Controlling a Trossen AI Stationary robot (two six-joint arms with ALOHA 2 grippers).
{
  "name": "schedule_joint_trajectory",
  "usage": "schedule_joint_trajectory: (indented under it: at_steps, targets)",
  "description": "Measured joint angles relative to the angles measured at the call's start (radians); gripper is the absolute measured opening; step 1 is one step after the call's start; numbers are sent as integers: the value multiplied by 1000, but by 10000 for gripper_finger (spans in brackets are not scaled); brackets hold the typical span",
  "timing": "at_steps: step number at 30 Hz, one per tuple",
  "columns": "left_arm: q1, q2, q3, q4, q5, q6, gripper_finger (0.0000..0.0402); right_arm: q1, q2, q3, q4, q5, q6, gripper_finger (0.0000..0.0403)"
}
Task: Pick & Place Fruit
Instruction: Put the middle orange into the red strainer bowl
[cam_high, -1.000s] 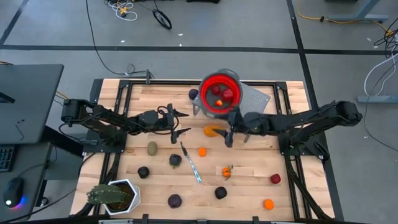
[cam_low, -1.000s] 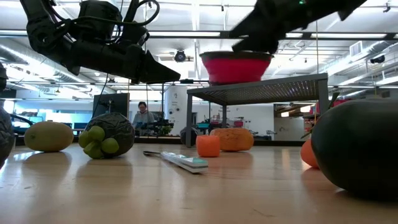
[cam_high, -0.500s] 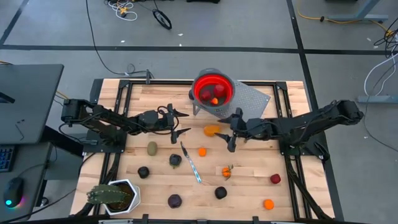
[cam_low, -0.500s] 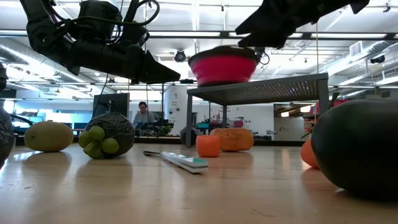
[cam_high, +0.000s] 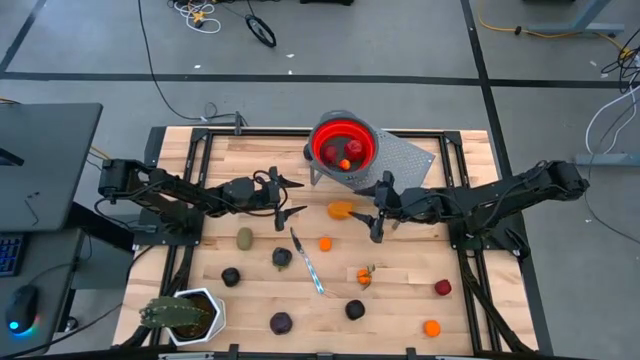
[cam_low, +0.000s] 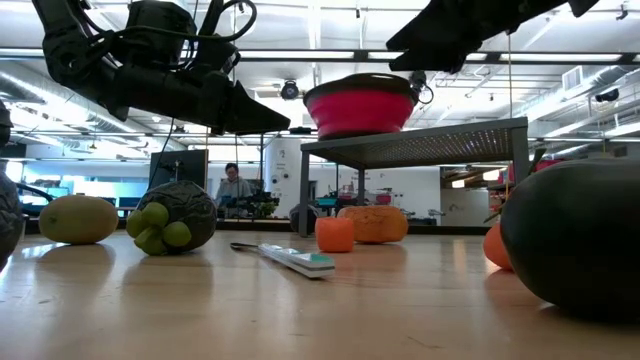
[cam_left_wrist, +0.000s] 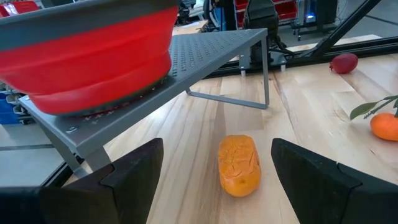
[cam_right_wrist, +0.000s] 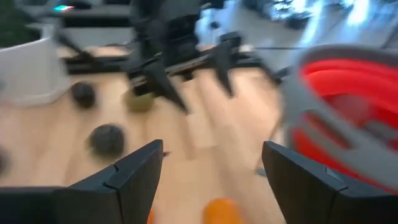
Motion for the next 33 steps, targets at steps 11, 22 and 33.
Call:
schedule_joint_trajectory:
  at_steps: [11,22,33]
  targets:
    - [0,0,0,0,0,0,306,127,3,0,-196,-319,159,284]
    - [0,0,0,0,0,0,306,354,113,1,-218,-72,301,278]
    - [0,0,0,0,0,0,306,441,315,1,-135,-33,447,263]
